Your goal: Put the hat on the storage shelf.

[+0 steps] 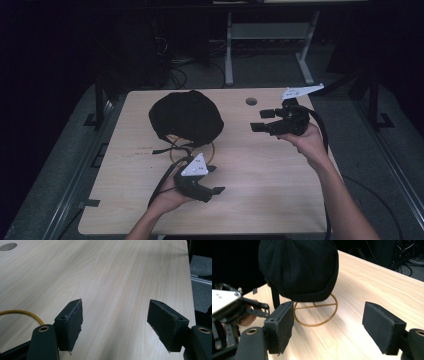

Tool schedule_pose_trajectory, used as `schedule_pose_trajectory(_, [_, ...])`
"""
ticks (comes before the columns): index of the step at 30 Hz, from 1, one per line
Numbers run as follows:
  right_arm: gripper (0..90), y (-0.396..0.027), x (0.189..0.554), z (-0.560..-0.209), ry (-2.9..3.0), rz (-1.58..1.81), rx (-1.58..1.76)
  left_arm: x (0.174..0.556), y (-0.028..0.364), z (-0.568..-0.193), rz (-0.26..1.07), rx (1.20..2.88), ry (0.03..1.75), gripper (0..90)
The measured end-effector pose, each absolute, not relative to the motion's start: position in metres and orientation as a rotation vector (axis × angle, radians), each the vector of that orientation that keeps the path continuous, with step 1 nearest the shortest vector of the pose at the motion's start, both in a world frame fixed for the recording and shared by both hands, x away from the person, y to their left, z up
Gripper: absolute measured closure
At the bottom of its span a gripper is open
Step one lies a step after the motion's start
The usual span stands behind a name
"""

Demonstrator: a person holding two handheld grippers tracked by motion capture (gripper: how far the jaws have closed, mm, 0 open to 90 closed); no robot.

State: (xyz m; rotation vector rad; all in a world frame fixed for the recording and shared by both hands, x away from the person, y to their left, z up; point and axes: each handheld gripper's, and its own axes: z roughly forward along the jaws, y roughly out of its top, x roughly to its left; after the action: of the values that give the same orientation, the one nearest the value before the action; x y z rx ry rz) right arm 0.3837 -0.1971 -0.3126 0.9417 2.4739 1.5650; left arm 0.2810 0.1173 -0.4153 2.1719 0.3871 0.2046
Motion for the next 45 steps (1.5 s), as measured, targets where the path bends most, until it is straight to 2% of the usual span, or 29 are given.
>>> schedule_pose_trajectory(31, [23.1,-0.277,0.351,-0.377,2.429,1.516,1.173,0.282,0.119,-0.415,0.210,2.171,0.410,27.9])
schedule_pose_trajectory(45, [23.0,-0.298,0.333,-0.401,2.436,1.489,1.240,0.284,0.123,-0.414,0.212,2.159,0.430,27.9])
